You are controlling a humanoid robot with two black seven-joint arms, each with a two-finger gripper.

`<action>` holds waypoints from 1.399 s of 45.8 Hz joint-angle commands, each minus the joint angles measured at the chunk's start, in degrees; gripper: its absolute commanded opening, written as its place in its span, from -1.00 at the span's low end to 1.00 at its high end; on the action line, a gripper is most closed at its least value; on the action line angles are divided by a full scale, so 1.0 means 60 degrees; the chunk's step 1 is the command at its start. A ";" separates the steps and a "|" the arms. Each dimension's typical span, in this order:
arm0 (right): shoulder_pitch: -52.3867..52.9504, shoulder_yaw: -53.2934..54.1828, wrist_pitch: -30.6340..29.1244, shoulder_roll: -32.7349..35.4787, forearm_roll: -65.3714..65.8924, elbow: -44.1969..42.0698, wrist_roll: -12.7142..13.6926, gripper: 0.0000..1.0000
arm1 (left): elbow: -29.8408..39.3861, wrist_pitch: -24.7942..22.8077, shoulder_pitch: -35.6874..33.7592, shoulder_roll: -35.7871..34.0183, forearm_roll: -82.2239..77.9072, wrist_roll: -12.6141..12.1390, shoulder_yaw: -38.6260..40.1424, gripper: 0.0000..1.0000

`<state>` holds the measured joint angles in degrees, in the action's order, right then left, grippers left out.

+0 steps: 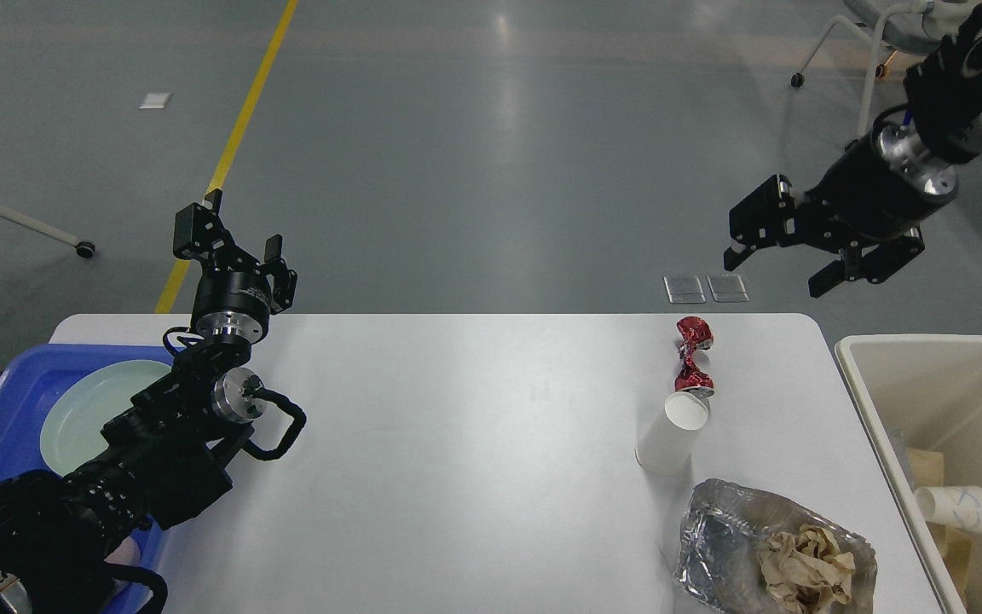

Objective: Tidy desktop
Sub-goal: 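Raise the right gripper up and away from the bin, then lower the right gripper onto the foil chip bag and grasp it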

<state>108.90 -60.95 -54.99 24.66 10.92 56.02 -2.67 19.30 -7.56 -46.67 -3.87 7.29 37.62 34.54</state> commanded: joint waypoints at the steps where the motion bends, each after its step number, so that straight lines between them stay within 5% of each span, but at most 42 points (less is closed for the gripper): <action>1: -0.0805 0.0269 -0.0001 -0.0053 0.0641 0.0038 -0.0008 1.00 | -0.0008 0.0000 0.0000 0.0000 0.0001 0.0000 0.0000 1.00; 10: -0.1802 0.0563 -0.0001 -0.0126 0.2032 0.0725 -0.0008 1.00 | -0.0008 0.0000 0.0000 0.0000 0.0001 0.0000 0.0000 1.00; 30: -0.3120 0.0607 0.3743 -0.0317 0.5092 0.2440 0.0006 1.00 | -0.0008 0.0000 0.0000 0.0000 0.0001 0.0000 0.0000 1.00; 50: -0.4585 0.0505 0.6411 -0.0639 0.6018 0.1782 -0.0023 1.00 | -0.0008 0.0000 0.0000 0.0000 -0.0014 0.0000 0.0000 1.00; 64: -0.5478 0.0534 0.6587 -0.0756 0.6003 0.0844 -0.0096 0.87 | -0.0008 0.0000 0.0000 0.0000 0.0001 0.0000 0.0000 1.00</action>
<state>77.87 -57.87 -15.57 20.19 47.03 63.00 -3.13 19.29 -7.56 -46.67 -3.87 7.25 37.62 34.54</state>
